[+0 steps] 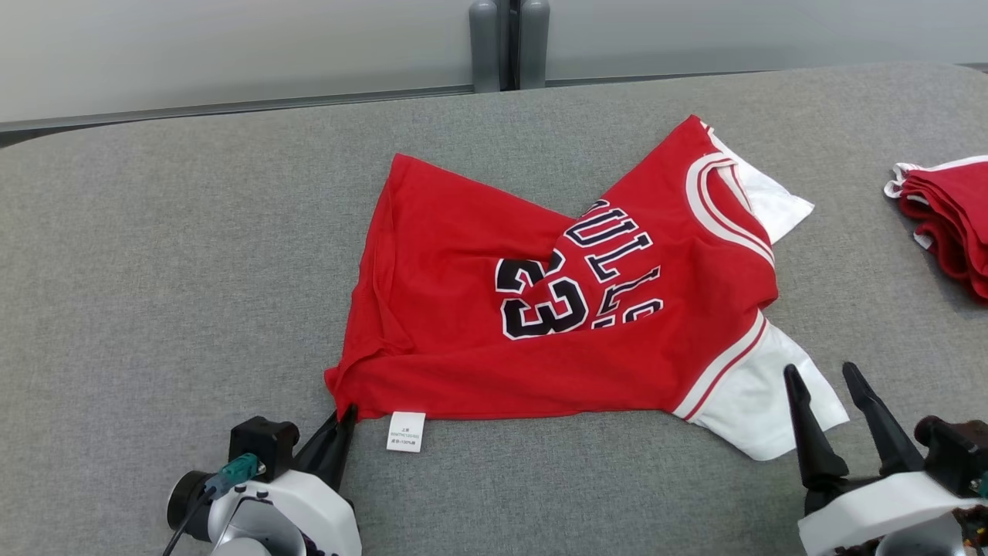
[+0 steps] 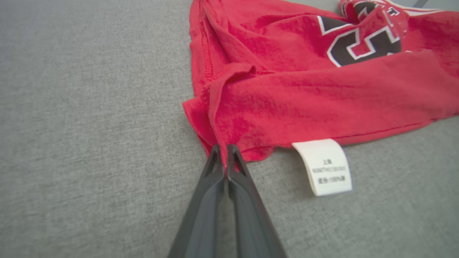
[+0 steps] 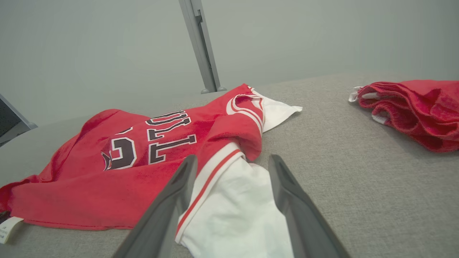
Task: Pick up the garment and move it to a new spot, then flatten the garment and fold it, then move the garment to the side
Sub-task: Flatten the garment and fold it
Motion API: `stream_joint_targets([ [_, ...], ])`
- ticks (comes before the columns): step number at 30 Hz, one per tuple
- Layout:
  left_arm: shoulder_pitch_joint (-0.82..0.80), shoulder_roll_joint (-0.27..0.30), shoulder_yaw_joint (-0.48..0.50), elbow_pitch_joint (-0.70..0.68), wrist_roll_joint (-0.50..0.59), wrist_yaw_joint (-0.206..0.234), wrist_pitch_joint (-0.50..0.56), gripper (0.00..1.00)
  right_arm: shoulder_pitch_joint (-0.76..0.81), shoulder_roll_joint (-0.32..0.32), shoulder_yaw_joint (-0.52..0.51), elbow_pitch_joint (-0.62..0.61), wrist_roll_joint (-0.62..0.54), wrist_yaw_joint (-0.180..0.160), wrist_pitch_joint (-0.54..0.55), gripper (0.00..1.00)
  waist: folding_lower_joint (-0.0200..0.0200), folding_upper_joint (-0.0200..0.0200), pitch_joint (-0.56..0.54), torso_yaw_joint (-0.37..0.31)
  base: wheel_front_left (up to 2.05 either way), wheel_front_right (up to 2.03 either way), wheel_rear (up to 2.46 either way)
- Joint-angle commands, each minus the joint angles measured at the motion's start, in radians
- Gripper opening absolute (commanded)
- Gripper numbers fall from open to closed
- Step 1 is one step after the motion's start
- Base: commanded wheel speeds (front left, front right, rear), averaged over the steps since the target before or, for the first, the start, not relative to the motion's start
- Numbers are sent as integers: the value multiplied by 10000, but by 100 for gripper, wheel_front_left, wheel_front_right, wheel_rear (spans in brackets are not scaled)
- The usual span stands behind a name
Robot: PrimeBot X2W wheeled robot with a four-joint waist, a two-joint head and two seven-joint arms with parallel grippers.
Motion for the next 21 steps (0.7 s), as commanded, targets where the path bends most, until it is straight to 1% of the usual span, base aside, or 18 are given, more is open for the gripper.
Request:
stream_joint_targets([
  [1, -218, 26, 19, 100, -70, -56, -56, 0, 129, -74, -249, 288, 66, 0, -108, 100, 0, 0, 54, 6, 0, 0, 0],
  [7, -381, 24, 54, 252, -130, -39, -219, 0, 17, -181, -947, 1788, 247, 0, -349, 100, 0, 0, 213, 16, 0, 0, 0],
  [14, -601, 13, 6, 283, -142, -65, -294, 0, -823, -233, -748, 3730, 679, 0, -481, 100, 0, 0, 481, 81, 0, 0, 0],
  [15, -628, 15, -6, 277, -129, -73, -323, 0, -908, -258, -660, 3949, 729, 0, -470, 78, 0, 0, 529, 110, 0, 0, 0],
  [16, -654, 23, -7, 260, -109, -71, -357, 0, -970, -245, -583, 4137, 818, 0, -488, 45, 0, 0, 574, 135, 0, 0, 0],
  [17, -685, 25, 11, 236, -102, -57, -438, 0, -1005, -247, -523, 4262, 872, 0, -556, 3, 0, 0, 608, 154, 0, 0, 0],
  [18, -716, 31, 62, 172, -90, -4, -580, 0, -1045, -256, -457, 4346, 936, 0, -618, 0, 0, 0, 637, 163, 0, 0, 0],
  [21, -728, 74, 175, -76, -20, 83, -916, 0, -1185, -370, -462, 4258, 1061, -2, -1062, 0, 0, 0, 696, 154, 0, 0, 0],
])
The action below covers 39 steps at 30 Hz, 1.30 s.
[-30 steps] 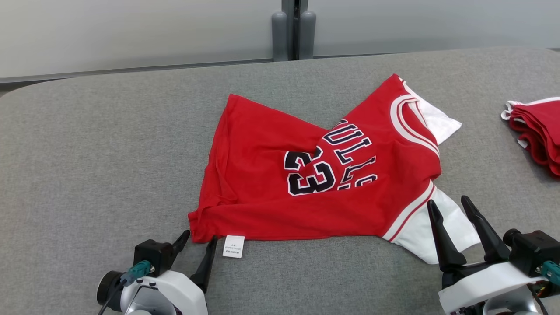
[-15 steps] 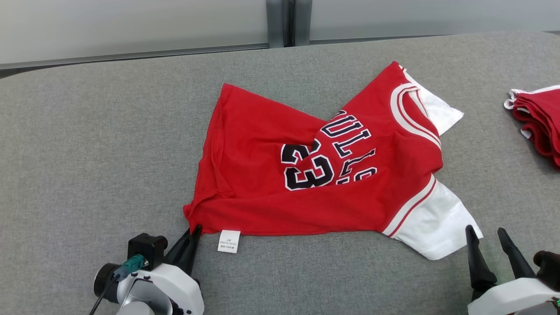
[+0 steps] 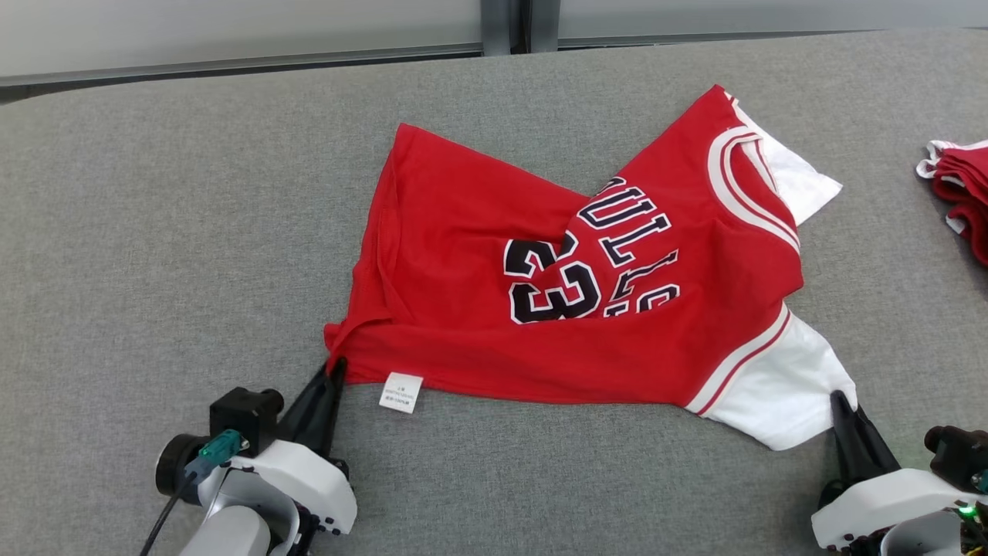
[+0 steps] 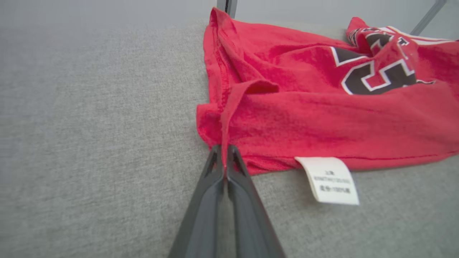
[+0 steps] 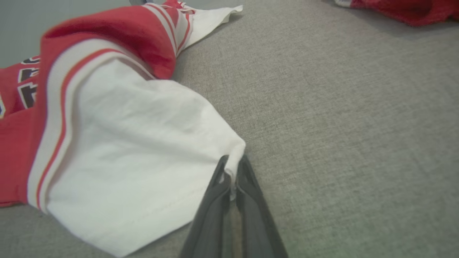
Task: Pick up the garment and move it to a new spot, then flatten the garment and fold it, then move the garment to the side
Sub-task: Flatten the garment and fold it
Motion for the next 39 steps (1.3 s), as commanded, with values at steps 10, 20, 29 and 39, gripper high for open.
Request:
stream_joint_targets([
  [10, -195, 485, 723, -2750, 516, 792, -598, 0, -781, -650, -318, -2748, -354, -5, -899, 0, -1, -1, -358, -54, 0, 0, 0],
  [20, -1350, 1148, 1307, -5986, 1060, 1462, 40, 0, -2386, -950, -1104, -6183, -935, -5, -204, 0, -1, -1, -880, -39, 0, 0, 0],
  [29, -3377, 1561, 1773, -7938, 1366, 1458, 717, 0, -4760, -1329, -1442, -8107, -1055, -4, 652, 0, -1, -1, -1223, -14, 0, 0, 0],
  [39, -4190, 1541, 1976, -8114, 931, 1359, 1059, 0, -6418, -1795, -1046, -7702, -569, -4, 1447, 0, -1, -1, -1131, -23, 0, 0, 0],
])
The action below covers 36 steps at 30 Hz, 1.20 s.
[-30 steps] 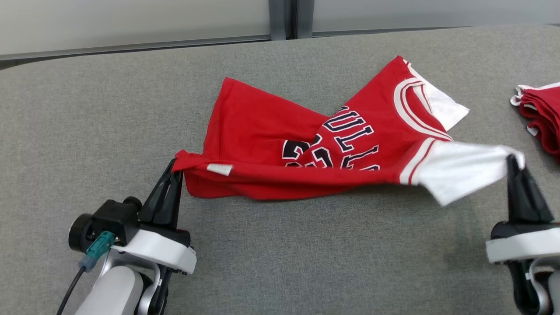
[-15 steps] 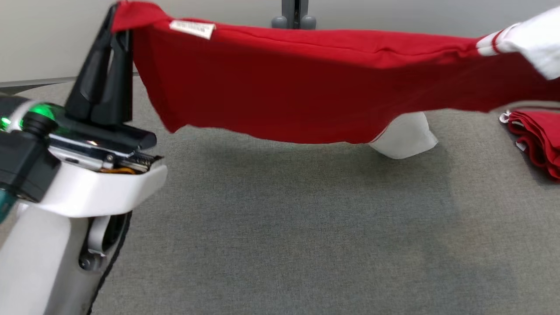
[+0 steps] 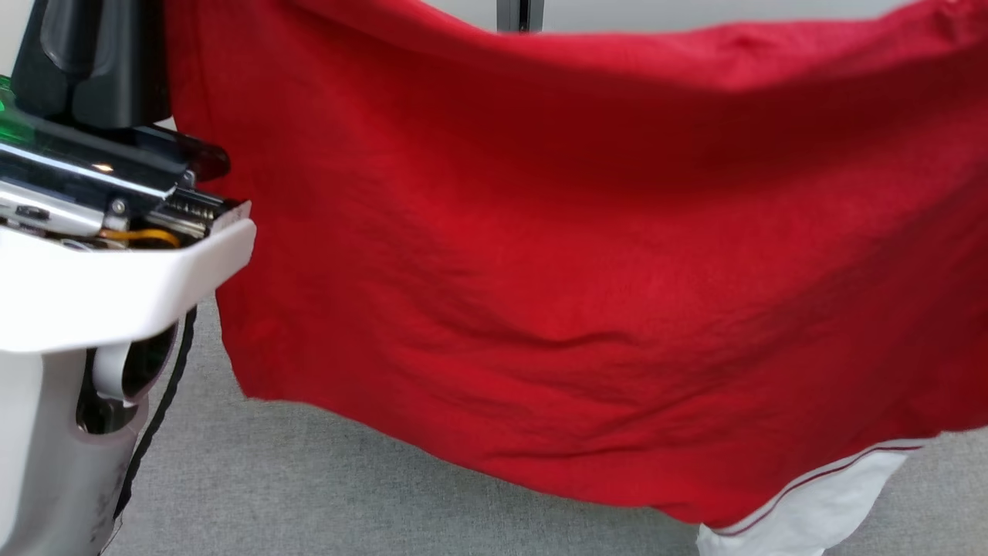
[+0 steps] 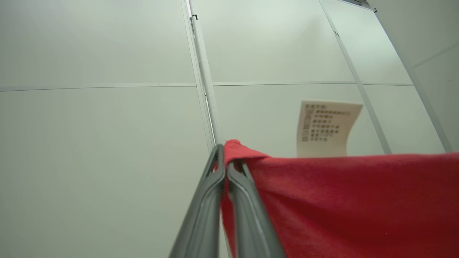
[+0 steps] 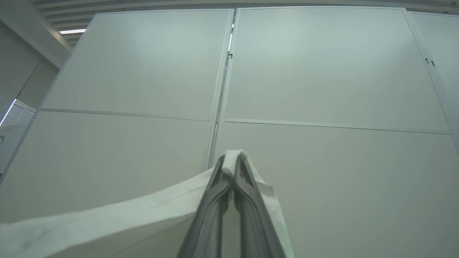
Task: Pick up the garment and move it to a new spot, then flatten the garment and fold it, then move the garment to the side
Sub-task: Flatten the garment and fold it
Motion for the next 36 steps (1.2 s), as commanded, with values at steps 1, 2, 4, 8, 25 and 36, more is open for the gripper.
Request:
stream_joint_targets([
  [1, -180, -40, 53, 172, -138, -93, -23, 0, -212, -45, 90, 202, 108, 0, 86, 0, 0, -1, 95, 4, 0, 0, 0],
  [2, -258, -49, 60, 307, -188, -111, -31, 0, -316, -30, 173, 366, 176, 0, 136, 0, 0, -1, 167, 4, 0, 0, 0],
  [4, -530, -124, 70, 684, -356, -230, -72, 0, -641, -47, 375, 769, 326, 0, 200, 0, 0, -1, 373, 21, 0, 0, 0],
  [8, -1548, -295, 42, 1929, -514, -565, -316, 0, -1792, -116, 851, 2036, 598, 0, 151, 0, 0, -1, 884, 95, 0, 0, 0],
  [25, -5899, -1509, -280, 10200, -708, -2066, -1587, 0, -6824, 1173, 3432, 9704, 1051, 0, -1263, 0, 0, -1, 2057, -24, 0, 0, 0],
  [36, -5253, -2494, -603, 15187, -1427, -2621, -1631, 0, -6009, 2443, 4566, 14579, 1973, 0, -1185, 0, 0, -1, 2528, -184, 0, 0, 0],
])
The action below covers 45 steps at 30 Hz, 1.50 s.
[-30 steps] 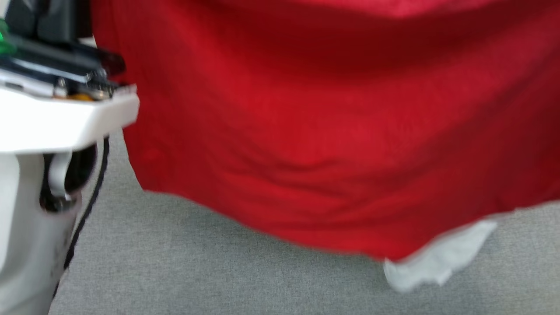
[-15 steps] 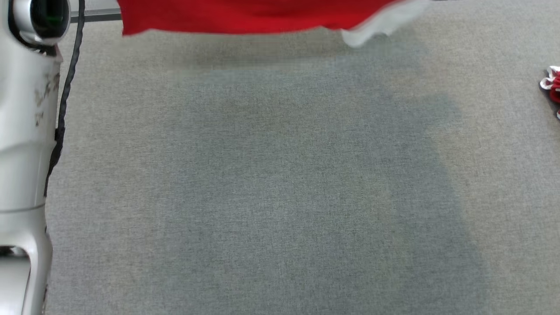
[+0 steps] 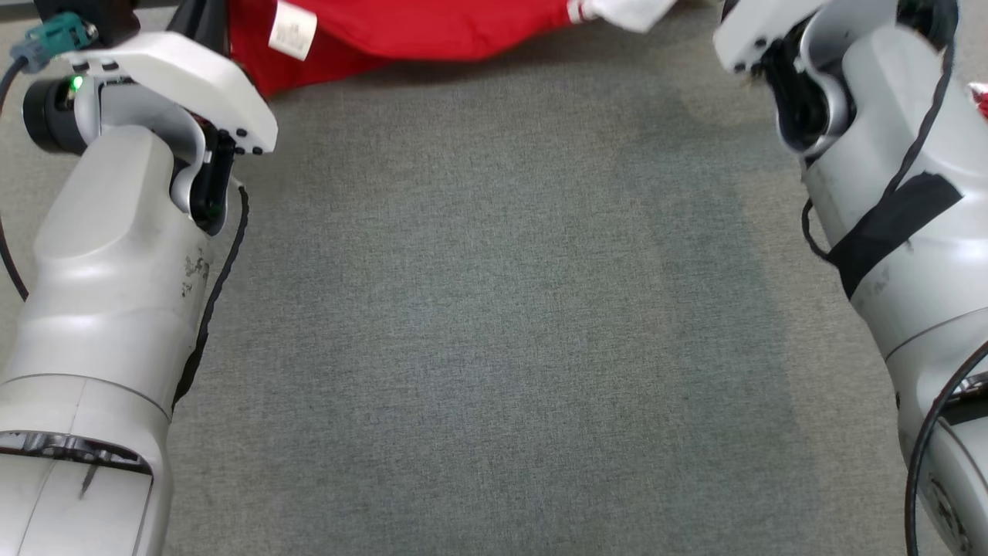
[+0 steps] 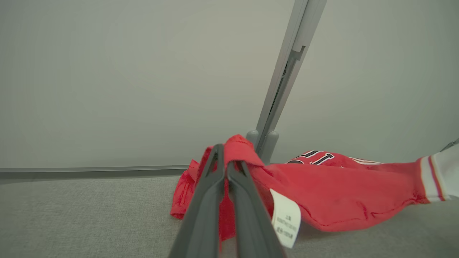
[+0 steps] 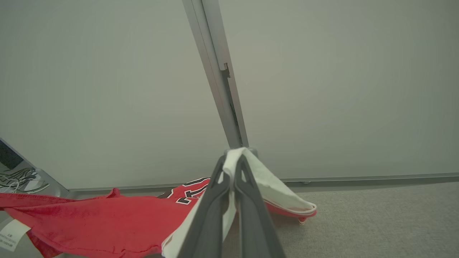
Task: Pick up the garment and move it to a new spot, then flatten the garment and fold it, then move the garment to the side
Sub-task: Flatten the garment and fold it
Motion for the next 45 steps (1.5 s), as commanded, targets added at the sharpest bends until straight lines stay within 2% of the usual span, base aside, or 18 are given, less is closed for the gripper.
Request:
stream_joint_targets([
  [1, -40, 20, 28, 252, -116, -60, -69, 0, 67, 26, 132, 242, 95, 0, -159, 0, 0, 0, 194, 3, 0, 0, 0],
  [6, 98, -99, 62, 714, -406, -134, -127, 0, 542, 96, 573, 681, 456, 0, -563, 0, 0, 0, 450, 45, 0, 0, 0],
  [11, 609, -200, 135, 665, -686, -137, -176, 0, 1306, -12, 1100, 438, 920, 0, -1200, 0, 0, 0, 366, 119, 0, 0, 0],
  [20, 3228, 190, 963, -1188, -721, -144, -172, 0, 4259, -660, 2191, -1468, 2204, 0, -2052, 0, 0, 0, -426, 64, 0, 0, 0],
  [25, 5143, 388, 1261, -2225, -341, -141, -174, 0, 6414, -1352, 2201, -2890, 2669, 0, -2159, 0, 0, 0, -1062, 74, 0, 0, 0],
  [26, 5143, 388, 1261, -2225, -341, -141, -174, 0, 6414, -1352, 2201, -2890, 2669, 0, -2159, 0, 0, 0, -1062, 74, 0, 0, 0],
  [33, 7548, 560, 1043, -3545, 325, -26, -175, 0, 9984, -2147, 876, -5261, 2295, 0, -2153, 0, 0, 0, -2043, 242, 0, 0, 0],
  [36, 8497, 763, 1073, -4191, 323, 215, -135, 0, 11437, -2290, 209, -6386, 1825, -2, -1774, 0, 0, 0, -2415, 144, 0, 0, 0],
  [41, 10298, 929, 1201, -5975, 109, 812, 401, 0, 13794, -2015, -1184, -8801, 739, -3, -230, 0, 0, 0, -2946, 55, 0, 0, 0],
  [45, 11765, 1110, 1334, -7959, -51, 1515, 1224, 0, 15430, -1354, -2341, -10968, -138, -3, 1339, 0, 0, 0, -3282, 17, 0, 0, 0],
])
